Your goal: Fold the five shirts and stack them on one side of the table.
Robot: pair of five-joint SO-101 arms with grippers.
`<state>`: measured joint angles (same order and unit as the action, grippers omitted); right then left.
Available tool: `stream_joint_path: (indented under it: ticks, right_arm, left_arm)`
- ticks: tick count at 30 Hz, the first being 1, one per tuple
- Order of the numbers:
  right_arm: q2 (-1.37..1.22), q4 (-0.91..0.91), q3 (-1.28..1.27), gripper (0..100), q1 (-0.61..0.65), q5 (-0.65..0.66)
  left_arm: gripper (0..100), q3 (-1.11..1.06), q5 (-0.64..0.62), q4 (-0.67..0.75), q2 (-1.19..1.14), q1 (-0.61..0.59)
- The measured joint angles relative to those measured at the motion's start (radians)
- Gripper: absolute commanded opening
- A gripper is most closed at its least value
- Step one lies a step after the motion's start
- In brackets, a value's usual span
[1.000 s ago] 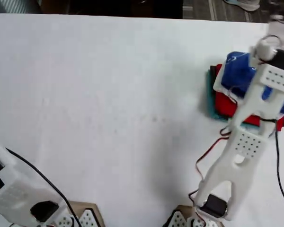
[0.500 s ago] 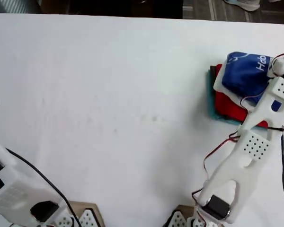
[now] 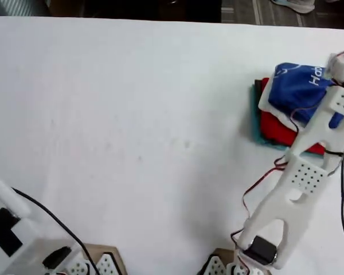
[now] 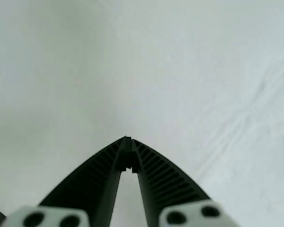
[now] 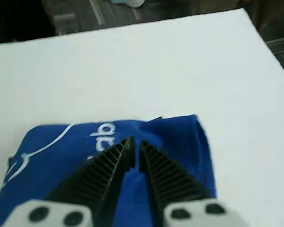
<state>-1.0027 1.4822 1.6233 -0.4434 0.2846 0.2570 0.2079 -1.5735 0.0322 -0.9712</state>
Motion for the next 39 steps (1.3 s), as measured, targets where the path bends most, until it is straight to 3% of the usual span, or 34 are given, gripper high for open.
stream_joint_path:
  ticks: [6, 25, 33, 39]
  right_arm:
    - [0.028, 0.256, 0.0, 2.0, 0.167, 0.114]
    - [0.183, 0.267, -0.434, 2.1, 0.21, 0.241]
    - [0.462, 0.267, -0.434, 2.1, 0.192, 0.155]
    - [0.833, 0.267, -0.698, 2.1, 0.253, 0.149]
  left_arm:
    - [3, 0.0, 0.095, -0.032, 0.069, 0.044]
    - [3, -0.003, 0.101, -0.041, 0.127, 0.028]
    - [3, -0.135, 0.135, -0.003, 0.129, 0.028]
    - [3, -0.229, 0.219, 0.003, 0.239, 0.112]
